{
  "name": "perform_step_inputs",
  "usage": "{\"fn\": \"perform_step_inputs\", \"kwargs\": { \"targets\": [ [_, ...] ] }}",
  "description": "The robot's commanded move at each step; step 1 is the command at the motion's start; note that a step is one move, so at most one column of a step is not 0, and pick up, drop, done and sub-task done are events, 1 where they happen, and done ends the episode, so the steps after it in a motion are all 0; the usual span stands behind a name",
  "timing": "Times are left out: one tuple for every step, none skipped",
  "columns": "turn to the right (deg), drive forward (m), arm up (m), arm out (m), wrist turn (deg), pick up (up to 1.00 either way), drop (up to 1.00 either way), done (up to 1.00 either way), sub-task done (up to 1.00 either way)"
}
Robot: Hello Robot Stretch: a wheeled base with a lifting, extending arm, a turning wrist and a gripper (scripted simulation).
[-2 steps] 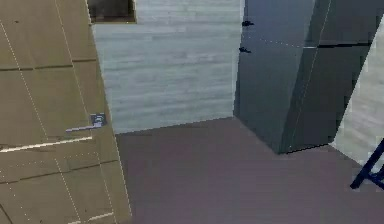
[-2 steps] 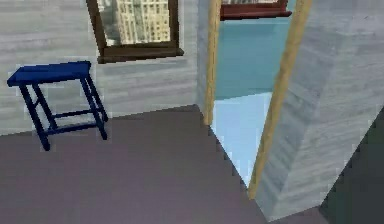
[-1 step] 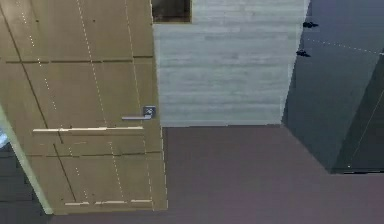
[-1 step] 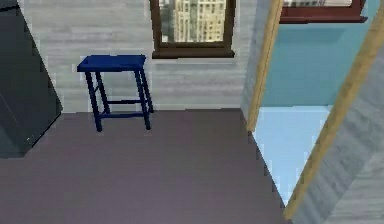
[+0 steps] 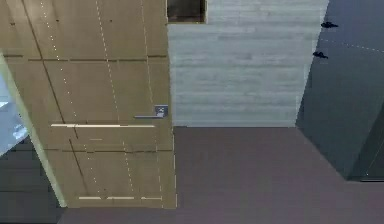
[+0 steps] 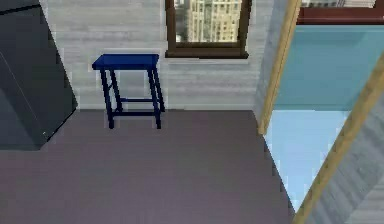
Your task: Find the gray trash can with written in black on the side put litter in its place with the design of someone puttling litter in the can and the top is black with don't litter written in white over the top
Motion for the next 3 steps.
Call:
{"fn": "perform_step_inputs", "kwargs": {
  "targets": [
    [0.0, 0.55, 0.00, 0.00, 0.0, 0.00, 0.00, 0.00, 0.00],
    [-45.0, 0.00, 0.00, 0.00, 0.0, 0.00, 0.00, 0.00, 0.00],
    [-33.0, 0.00, 0.00, 0.00, 0.0, 0.00, 0.00, 0.00, 0.00]
  ]
}}
